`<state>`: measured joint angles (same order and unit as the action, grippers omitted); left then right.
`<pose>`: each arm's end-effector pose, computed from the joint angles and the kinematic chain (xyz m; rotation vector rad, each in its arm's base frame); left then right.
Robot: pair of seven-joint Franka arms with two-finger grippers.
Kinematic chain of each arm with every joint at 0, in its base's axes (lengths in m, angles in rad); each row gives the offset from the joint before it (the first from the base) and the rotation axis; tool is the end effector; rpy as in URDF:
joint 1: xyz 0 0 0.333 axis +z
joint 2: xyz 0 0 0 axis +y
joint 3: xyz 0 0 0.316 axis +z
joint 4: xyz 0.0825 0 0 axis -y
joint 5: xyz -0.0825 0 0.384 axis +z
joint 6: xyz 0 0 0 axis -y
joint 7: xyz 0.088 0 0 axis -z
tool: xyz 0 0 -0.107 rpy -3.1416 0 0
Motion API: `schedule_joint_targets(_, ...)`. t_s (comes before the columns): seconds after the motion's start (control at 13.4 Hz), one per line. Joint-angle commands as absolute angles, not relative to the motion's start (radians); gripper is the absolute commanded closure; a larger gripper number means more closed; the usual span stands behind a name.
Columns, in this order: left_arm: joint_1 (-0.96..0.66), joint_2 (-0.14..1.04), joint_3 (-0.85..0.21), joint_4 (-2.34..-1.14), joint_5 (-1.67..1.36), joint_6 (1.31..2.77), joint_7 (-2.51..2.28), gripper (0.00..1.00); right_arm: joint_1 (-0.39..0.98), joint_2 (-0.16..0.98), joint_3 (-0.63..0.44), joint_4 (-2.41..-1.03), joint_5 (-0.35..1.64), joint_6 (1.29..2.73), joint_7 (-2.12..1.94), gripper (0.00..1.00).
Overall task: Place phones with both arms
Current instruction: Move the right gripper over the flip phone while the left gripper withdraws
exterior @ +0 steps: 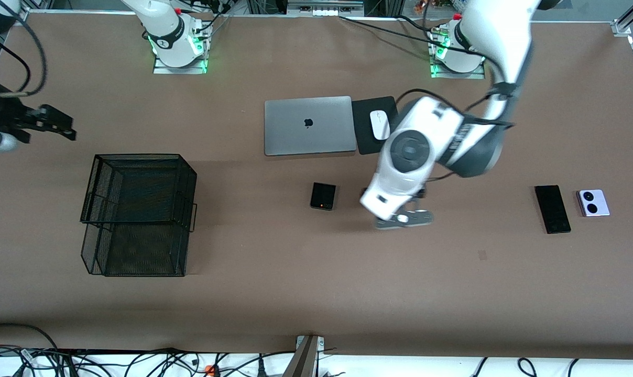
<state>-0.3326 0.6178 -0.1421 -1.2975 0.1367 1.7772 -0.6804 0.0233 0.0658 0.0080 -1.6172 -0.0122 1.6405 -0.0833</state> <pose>0.6483 -0.2951 0.3757 -3.0131 -0.2861 0.1279 0.5771 0.0167 0.5712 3.1251 0.1810 -0.0670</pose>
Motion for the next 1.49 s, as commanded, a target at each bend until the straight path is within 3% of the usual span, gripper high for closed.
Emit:
schedule_joint_targets(0.0, -0.217, 0.584, -0.156, -1.33, 0.153, 1.703, -0.644, 0.0, 0.135, 0.113, 0.008, -1.618, -0.008, 1.672, 0.035, 0.0)
schedule_joint_targets(0.22, -0.167, 0.586, -0.133, -1.344, 0.294, 1.615, -0.464, 0.0, 0.277, 0.155, 0.008, -1.608, 0.021, 1.71, 0.265, 0.0)
schedule_joint_targets(0.45, -0.043, 0.586, -0.133, -1.355, 0.307, 1.632, -0.318, 0.0, 0.501, 0.277, 0.006, -1.461, 0.008, 1.713, 0.58, 0.0)
schedule_joint_targets(0.82, 0.178, 0.584, -0.137, -1.472, 0.304, 1.914, -0.014, 0.0, 0.725, 0.527, 0.005, -1.22, 0.005, 1.771, 0.99, 0.0)
schedule_joint_targets(1.12, 0.273, 0.586, -0.144, -1.618, 0.304, 2.144, 0.054, 0.0, 0.817, 0.653, 0.003, -1.213, -0.052, 1.931, 1.107, 0.0)
schedule_joint_targets(1.41, 0.35, 0.594, -0.144, -1.793, 0.305, 2.419, 0.084, 0.0, 0.825, 0.788, 0.0, -1.229, -0.06, 2.086, 1.111, 0.0)
